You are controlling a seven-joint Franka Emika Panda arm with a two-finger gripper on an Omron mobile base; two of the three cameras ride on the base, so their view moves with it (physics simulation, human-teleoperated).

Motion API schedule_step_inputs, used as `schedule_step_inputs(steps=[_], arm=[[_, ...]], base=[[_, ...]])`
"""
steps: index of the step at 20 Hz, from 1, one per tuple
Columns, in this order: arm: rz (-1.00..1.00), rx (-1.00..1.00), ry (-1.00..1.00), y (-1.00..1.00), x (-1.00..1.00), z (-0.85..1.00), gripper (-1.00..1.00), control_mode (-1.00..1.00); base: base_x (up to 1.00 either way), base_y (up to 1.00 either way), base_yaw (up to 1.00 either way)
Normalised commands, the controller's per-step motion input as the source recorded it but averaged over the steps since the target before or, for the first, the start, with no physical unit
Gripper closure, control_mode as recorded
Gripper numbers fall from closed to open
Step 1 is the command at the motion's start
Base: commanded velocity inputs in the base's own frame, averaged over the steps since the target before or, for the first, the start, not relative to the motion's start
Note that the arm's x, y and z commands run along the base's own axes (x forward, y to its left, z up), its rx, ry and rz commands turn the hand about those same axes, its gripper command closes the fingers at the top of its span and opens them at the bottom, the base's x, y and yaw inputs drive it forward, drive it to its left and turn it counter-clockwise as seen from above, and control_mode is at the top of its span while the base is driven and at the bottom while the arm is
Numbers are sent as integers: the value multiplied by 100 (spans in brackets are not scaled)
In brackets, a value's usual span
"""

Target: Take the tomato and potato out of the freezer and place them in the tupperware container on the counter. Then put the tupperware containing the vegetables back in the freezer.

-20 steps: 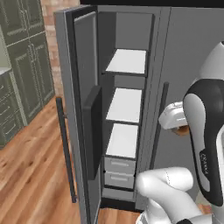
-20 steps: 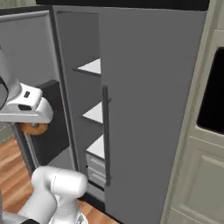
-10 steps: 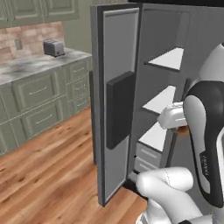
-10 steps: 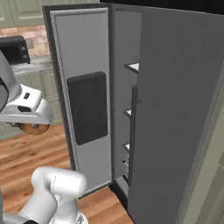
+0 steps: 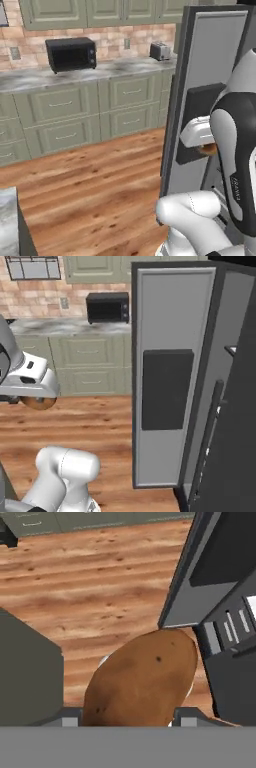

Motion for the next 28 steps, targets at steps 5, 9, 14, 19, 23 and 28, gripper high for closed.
schedule_step_inputs(steps=[5, 9, 14, 19, 23, 28], arm=[[0, 0, 0, 0, 0, 0, 100, 100], [0, 0, 0, 0, 0, 0, 100, 100], [0, 0, 0, 0, 0, 0, 100, 100], [0, 0, 0, 0, 0, 0, 100, 100], [0, 0, 0, 0, 0, 0, 100, 100], [0, 0, 0, 0, 0, 0, 100, 100]], base=[[57, 24, 61], [100, 15, 53], [100, 12, 34], [100, 37, 24], [100, 65, 19], [100, 81, 11]])
